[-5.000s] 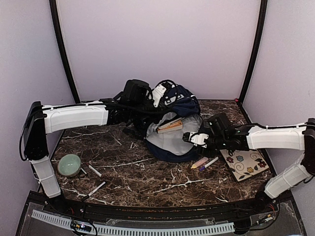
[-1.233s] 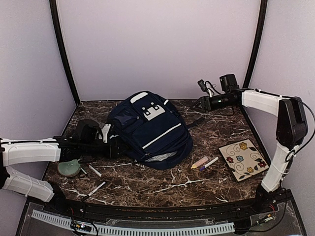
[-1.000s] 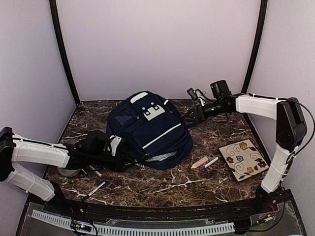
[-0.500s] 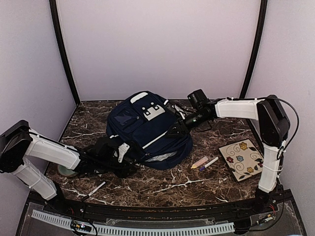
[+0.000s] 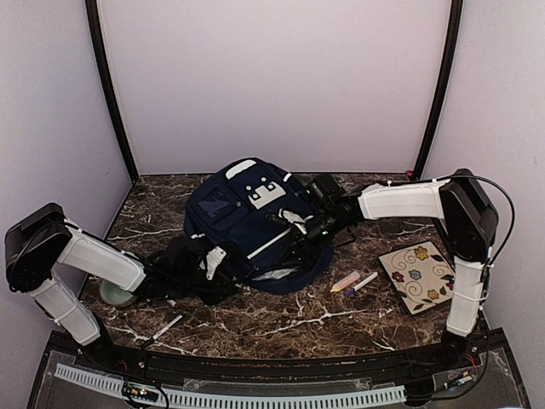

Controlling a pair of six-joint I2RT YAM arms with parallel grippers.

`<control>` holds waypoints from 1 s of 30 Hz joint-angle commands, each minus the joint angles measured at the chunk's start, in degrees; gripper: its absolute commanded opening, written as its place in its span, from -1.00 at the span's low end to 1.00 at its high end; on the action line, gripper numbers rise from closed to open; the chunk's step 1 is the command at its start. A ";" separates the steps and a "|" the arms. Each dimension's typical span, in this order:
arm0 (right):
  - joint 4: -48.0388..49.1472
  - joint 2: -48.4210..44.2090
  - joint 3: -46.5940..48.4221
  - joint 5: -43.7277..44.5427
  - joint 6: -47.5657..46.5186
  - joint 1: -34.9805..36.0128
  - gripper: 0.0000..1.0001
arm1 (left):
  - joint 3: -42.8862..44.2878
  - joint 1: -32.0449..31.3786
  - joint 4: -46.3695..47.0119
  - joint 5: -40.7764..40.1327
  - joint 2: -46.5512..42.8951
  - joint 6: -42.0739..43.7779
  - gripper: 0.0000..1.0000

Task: Pack the student bag
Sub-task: Pick up the largest pocket of the bag from the student bag.

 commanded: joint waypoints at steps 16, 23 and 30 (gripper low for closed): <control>0.25 5.74 -0.54 3.89 -0.06 0.54 0.03 | -1.42 1.75 4.13 8.80 -0.74 2.23 -0.85; 0.74 6.45 -0.19 4.01 0.71 0.54 0.03 | -3.87 0.52 -0.45 4.13 -5.82 -1.44 -1.00; 0.54 7.02 0.02 3.55 1.06 0.54 0.03 | -4.91 0.52 4.72 -0.62 -3.37 -7.52 -0.36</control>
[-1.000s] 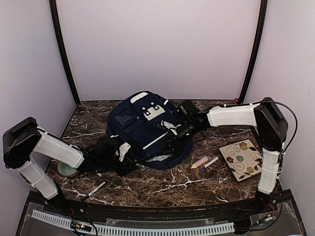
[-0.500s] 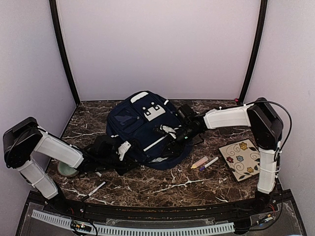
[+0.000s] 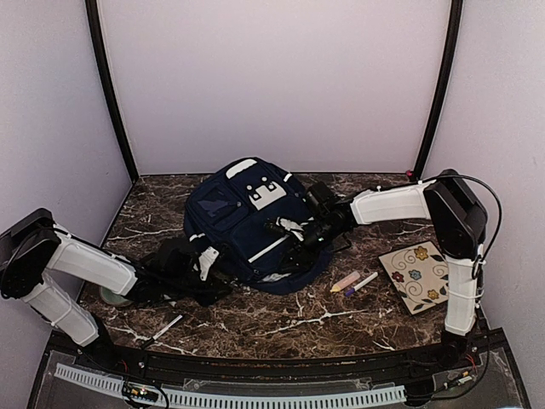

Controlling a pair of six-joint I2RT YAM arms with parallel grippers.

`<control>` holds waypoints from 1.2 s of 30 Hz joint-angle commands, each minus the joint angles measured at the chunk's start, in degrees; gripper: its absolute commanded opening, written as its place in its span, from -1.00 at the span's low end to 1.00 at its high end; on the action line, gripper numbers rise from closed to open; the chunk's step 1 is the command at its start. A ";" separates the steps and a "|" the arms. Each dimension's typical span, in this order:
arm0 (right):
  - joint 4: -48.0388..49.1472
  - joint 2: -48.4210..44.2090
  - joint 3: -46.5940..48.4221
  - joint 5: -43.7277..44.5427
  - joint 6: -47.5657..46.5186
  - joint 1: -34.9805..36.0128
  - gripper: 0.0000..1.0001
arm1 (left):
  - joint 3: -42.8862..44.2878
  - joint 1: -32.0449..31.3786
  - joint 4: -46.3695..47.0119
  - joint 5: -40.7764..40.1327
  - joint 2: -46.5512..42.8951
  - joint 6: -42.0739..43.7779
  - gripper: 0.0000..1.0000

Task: Pack the student bag
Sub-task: Pick up the largest pocket of the bag from the student bag, then zip the largest pocket of the bag in the student bag.

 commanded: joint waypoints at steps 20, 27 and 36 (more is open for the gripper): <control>-1.40 3.13 0.25 2.34 1.46 0.45 0.04 | 2.30 -1.26 11.52 -3.20 12.75 -11.34 -0.74; -1.42 3.36 0.34 2.26 1.70 0.45 0.04 | 1.29 -2.44 1.30 -1.91 6.29 -10.62 -1.00; -1.16 4.22 0.89 3.64 2.63 0.41 0.04 | 5.50 -5.46 -4.58 10.25 8.22 -7.35 -1.00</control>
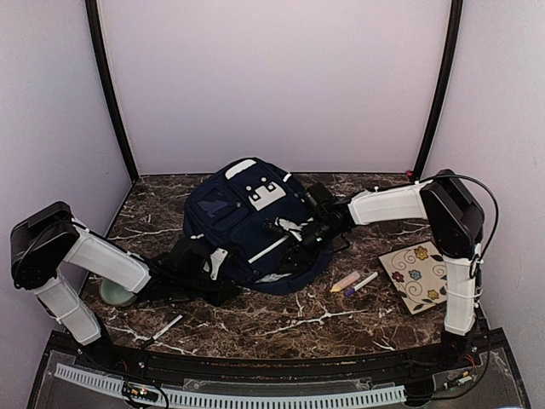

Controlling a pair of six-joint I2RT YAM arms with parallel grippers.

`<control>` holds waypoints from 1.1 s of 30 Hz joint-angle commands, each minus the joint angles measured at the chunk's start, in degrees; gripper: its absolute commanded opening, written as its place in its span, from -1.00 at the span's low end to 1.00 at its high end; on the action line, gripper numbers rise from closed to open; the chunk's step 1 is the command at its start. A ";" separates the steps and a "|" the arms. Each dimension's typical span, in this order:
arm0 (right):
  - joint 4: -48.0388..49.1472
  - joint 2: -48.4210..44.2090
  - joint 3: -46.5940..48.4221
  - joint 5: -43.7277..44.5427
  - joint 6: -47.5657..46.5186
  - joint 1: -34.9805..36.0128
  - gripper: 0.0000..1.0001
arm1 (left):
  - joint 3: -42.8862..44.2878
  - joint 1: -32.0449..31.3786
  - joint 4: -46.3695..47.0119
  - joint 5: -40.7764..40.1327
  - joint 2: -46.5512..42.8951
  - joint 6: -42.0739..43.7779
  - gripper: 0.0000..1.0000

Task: Pack the student bag
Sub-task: Zip the largest pocket of the bag in the student bag.

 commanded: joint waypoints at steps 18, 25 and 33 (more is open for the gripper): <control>-4.08 -0.11 2.33 2.29 4.81 -3.71 0.07 | 17.59 -8.00 5.01 21.06 14.57 5.07 -0.97; -3.98 -15.09 -3.37 9.73 4.71 -7.73 0.14 | 29.04 -8.00 0.55 16.63 21.86 5.11 -0.99; -2.61 -25.92 -16.77 17.44 5.67 -8.27 0.17 | 32.99 -7.91 -5.44 17.99 22.19 8.25 -0.40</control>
